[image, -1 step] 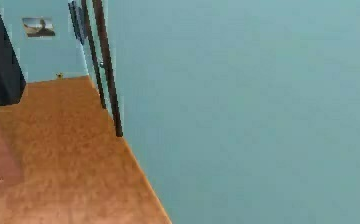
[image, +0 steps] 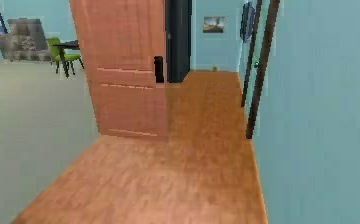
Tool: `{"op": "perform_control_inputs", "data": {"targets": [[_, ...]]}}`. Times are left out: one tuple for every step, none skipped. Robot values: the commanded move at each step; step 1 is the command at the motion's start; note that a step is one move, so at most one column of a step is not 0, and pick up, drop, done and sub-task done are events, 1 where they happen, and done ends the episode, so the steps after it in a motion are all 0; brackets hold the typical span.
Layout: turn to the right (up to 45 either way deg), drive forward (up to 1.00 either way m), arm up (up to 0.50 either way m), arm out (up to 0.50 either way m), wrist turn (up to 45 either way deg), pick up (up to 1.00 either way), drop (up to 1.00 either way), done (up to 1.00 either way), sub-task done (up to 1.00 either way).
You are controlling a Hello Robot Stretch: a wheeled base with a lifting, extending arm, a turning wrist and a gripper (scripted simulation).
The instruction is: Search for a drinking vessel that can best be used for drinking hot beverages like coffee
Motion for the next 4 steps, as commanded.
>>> {"op": "perform_control_inputs", "data": {"targets": [[0.0,0.50,0.00,0.00,0.0,0.00,0.00,0.00,0.00],[-45.0,0.00,0.00,0.00,0.0,0.00,0.00,0.00,0.00],[0.0,1.00,0.00,0.00,0.0,0.00,0.00,0.00,0.00],[-3.0,0.00,0.00,0.00,0.0,0.00,0.00,0.00,0.00]]}}
